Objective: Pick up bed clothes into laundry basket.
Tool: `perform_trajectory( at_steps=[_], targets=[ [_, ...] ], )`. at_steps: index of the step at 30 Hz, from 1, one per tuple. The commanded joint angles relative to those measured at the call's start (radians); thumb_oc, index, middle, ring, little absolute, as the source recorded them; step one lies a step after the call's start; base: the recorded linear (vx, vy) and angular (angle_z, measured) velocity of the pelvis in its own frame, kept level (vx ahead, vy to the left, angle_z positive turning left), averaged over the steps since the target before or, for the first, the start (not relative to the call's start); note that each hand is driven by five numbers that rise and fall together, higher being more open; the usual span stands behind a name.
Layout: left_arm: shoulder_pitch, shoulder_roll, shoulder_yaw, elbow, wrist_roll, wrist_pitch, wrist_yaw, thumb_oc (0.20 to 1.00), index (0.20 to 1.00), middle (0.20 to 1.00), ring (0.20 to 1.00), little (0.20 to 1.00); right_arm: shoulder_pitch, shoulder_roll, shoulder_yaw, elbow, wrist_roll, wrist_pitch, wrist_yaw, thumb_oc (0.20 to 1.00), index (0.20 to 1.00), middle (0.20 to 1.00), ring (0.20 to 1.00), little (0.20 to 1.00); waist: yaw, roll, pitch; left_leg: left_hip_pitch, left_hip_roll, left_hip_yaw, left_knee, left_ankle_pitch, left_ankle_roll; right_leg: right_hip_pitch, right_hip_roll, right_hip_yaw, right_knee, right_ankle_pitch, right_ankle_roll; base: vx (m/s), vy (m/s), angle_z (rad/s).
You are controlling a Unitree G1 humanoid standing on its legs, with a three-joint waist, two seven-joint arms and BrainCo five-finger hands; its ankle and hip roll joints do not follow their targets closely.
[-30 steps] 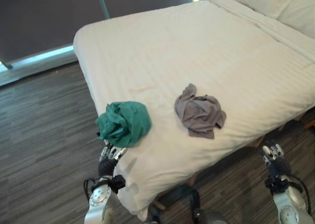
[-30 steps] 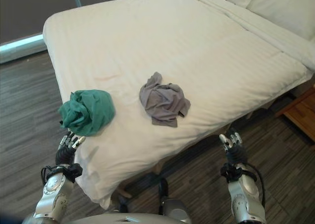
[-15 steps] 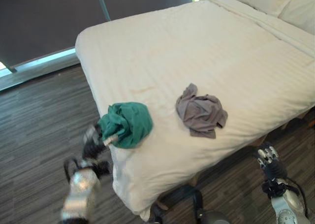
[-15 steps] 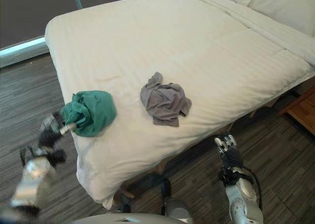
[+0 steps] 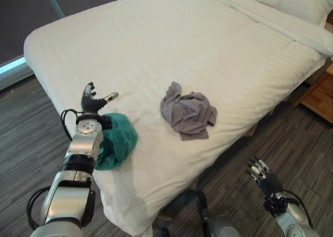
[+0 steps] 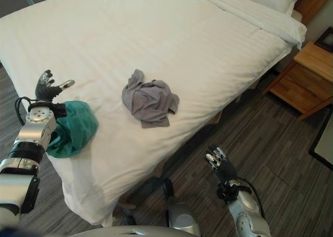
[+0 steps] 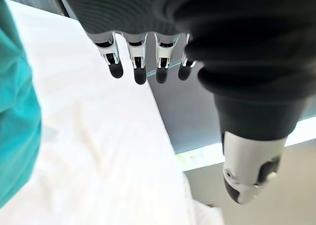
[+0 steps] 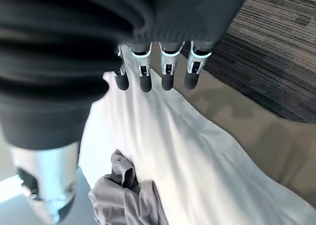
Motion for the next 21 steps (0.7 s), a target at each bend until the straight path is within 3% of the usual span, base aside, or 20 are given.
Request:
perform_trajectory(
  at_steps=[1,8,11,17,21],
  targets=[
    [-0.024,0.117,0.04,-0.035,0.084,-0.029,0.054,1.0,1.0,1.0,1.0,1.0,-0.005,-0.005,-0.063,-0.045,-0.022,-0.028,0.012,1.0,1.0,1.0,1.0,1.0,0.04,-0.009,0.008,-0.043,0.013,-0.061,0.011,0.103,-0.062,0.17,-0.056,-0.018,0.018,-0.146,0.101,0.04,-0.002,-0.02],
    [0.189,0.171,0.186,-0.265,0.206,-0.027,0.038,1.0,1.0,1.0,1.0,1.0,-0.008,0.005,-0.069,-0.033,-0.036,-0.02,0.047,1.0,1.0,1.0,1.0,1.0,0.067,0.001,0.021,-0.035,0.008,-0.072,0.011,0.095,-0.063,0.186,-0.061,-0.035,0.018,-0.156,0.099,0.02,0.003,0.06],
    [0.259,0.137,0.228,-0.312,0.201,-0.032,0.03,1.0,1.0,1.0,1.0,1.0,-0.007,0.007,-0.068,-0.03,-0.039,-0.013,0.059,1.0,1.0,1.0,1.0,1.0,0.073,0.003,0.025,-0.033,0.007,-0.076,0.011,0.094,-0.062,0.189,-0.062,-0.039,0.018,-0.159,0.096,0.0,0.0,0.02],
    [0.294,0.119,0.199,-0.318,0.222,-0.009,-0.029,1.0,1.0,1.0,1.0,1.0,-0.008,0.004,-0.071,-0.031,-0.043,0.005,0.067,1.0,1.0,1.0,1.0,1.0,0.074,0.006,0.038,-0.034,0.006,-0.081,0.011,0.094,-0.061,0.192,-0.061,-0.047,0.018,-0.162,0.092,-0.02,0.007,0.08],
    [0.232,0.144,0.1,-0.246,0.209,-0.004,-0.1,1.0,1.0,1.0,1.0,1.0,-0.042,0.002,-0.046,-0.031,-0.025,0.002,0.065,1.0,1.0,1.0,1.0,1.0,0.067,-0.002,0.083,-0.065,0.011,-0.079,0.011,0.106,-0.061,0.16,-0.059,-0.047,0.018,-0.145,0.092,-0.11,-0.002,0.0]
  ],
)
